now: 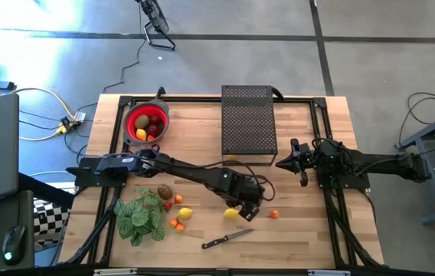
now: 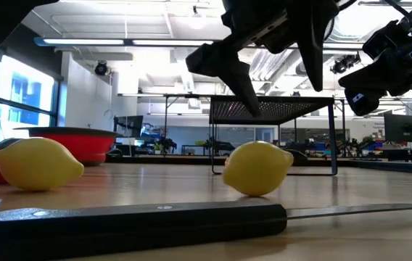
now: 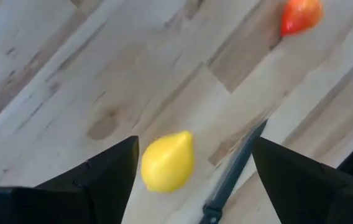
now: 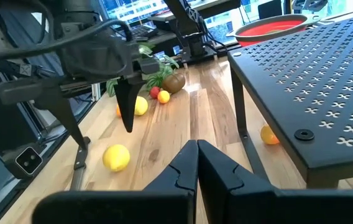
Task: Pick & Place Fruit
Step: Put the top yellow lemon into the strainer bowl
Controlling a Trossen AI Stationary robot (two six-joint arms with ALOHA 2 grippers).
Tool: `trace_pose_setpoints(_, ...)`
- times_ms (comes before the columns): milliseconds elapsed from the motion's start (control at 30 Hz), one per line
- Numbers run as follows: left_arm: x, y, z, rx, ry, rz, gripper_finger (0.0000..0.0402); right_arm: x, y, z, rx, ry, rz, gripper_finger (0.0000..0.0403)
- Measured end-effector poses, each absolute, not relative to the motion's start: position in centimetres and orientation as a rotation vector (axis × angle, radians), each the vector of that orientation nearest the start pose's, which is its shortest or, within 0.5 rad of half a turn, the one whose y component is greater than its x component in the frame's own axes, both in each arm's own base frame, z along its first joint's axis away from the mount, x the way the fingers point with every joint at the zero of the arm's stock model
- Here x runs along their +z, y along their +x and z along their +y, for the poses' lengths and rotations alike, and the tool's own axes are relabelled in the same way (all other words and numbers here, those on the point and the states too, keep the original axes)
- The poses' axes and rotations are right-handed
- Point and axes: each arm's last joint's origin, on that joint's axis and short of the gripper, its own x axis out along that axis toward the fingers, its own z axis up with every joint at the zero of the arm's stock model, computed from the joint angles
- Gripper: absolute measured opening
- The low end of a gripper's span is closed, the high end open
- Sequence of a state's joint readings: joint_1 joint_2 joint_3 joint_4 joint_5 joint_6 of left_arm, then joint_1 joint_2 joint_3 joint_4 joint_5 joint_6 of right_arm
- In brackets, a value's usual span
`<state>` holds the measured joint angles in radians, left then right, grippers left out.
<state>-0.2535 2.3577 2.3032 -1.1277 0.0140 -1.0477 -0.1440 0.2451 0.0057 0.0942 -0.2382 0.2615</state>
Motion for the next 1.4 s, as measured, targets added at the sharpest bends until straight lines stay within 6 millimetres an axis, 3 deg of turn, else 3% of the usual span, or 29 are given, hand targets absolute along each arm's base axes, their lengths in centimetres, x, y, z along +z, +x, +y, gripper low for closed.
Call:
trace_pose_setpoints(467,24.5,46.2,-15.3,0.285,-0.362,1.184,0.0307,15.4,11.1,-0.9,0.072,0.289,0.153,0.0002)
trace_pose_setpoints(767,21.9,46.5,-15.3,0.212,-0.146,1.281,0.0307,15.4,11.1,-0.9,0.072,0.292,0.15,0.0002)
trace_pose_setpoints(867,20.8,46.7,-15.3,0.205,-0.096,1.306,0.0307,15.5,11.1,-0.9,0.073,0.29,0.14,0.0002)
trace_pose_setpoints(1400,19.5,47.2,-14.7,0.177,-0.006,1.304,0.0307,15.6,11.1,-0.9,0.074,0.288,0.132,0.0002)
